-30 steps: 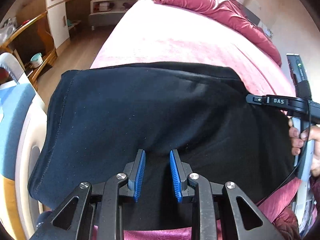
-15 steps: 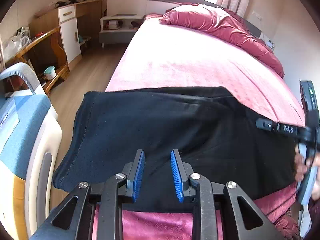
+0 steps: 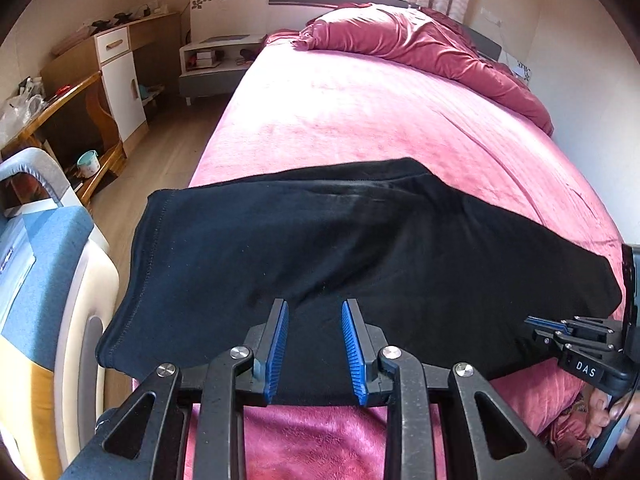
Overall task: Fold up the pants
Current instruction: 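Fold the held edge over the pants with the right gripper, then grasp the pants leg end with the right gripper and lift it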
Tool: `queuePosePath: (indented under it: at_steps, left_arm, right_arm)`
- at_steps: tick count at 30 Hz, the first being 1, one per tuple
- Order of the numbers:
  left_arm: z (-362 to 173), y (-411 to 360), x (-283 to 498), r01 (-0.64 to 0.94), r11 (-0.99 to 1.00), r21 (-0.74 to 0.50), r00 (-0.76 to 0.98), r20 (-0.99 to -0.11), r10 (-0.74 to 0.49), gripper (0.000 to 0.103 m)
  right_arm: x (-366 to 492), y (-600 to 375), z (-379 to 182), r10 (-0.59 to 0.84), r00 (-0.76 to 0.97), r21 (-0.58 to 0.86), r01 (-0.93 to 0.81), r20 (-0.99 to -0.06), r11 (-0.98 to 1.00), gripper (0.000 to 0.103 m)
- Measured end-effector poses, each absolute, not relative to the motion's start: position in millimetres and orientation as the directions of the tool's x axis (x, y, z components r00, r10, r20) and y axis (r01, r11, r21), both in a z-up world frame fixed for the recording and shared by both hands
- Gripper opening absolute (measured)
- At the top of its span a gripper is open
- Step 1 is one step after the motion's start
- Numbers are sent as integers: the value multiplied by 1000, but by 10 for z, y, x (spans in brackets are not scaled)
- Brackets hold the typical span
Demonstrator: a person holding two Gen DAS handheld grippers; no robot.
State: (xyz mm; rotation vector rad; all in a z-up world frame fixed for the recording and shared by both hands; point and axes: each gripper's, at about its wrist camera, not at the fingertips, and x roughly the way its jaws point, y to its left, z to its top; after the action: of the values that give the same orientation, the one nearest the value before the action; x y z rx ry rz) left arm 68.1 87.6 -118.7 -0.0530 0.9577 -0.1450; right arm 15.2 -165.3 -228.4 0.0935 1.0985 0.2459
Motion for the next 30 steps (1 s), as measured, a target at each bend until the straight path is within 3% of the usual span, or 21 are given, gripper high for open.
queuePosePath:
  at_steps: [9, 16, 22, 30]
  left_arm:
    - [-1710, 1251, 912, -33, 998, -50, 434, -900, -31, 28]
    - [-1730, 1418, 1082, -89, 994, -65, 455, -890, -17, 28]
    - [-1520, 1290, 960, -46, 994, -96, 517, -854, -59, 31]
    - [-1348, 915, 882, 33, 982, -187, 539, -824, -175, 31]
  right_arm:
    - [131, -1981, -2483, 207, 439, 211, -40, -874, 977, 10]
    - [62, -2163, -2434, 247, 441, 273, -7, -863, 962, 10]
    - [-230, -3252, -2184, 286, 547, 464, 217, -786, 859, 21]
    - [-1365, -5123, -2294, 74, 691, 623, 593, -719, 511, 25]
